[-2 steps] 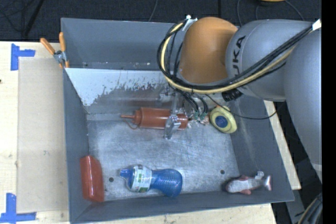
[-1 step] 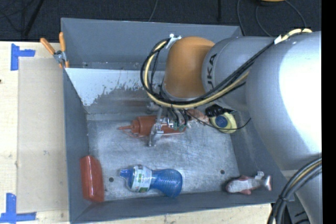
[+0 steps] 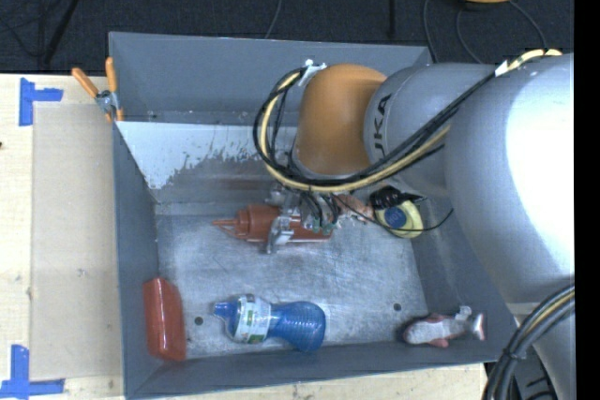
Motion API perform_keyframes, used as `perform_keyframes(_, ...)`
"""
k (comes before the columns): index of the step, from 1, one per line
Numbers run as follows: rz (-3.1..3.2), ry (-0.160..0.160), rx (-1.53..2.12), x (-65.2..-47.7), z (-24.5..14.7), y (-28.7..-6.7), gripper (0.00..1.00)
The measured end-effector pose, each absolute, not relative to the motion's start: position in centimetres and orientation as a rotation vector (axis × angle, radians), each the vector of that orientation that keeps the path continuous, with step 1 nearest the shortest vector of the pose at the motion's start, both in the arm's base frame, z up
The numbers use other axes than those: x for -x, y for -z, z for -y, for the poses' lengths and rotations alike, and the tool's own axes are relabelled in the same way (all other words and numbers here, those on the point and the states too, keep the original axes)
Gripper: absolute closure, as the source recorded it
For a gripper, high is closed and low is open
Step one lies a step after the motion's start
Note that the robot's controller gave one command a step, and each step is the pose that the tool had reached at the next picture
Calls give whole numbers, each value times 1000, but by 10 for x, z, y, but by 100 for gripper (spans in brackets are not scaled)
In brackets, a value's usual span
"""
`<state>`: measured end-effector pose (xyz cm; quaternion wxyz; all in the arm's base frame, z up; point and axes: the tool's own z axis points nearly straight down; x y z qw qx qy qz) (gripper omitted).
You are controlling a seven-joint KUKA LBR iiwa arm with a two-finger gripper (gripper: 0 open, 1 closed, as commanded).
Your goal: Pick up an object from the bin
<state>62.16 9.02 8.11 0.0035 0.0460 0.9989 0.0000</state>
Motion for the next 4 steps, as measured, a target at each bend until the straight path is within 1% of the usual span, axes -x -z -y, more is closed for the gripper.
perform_keyframes(2,-3139,2,-144,-620,-90,-85,100)
perform_keyframes(3,-3143,1,-144,-619,-90,-112,100)
perform_keyframes(4,-3135,-1,-143,-621,-90,-124,100)
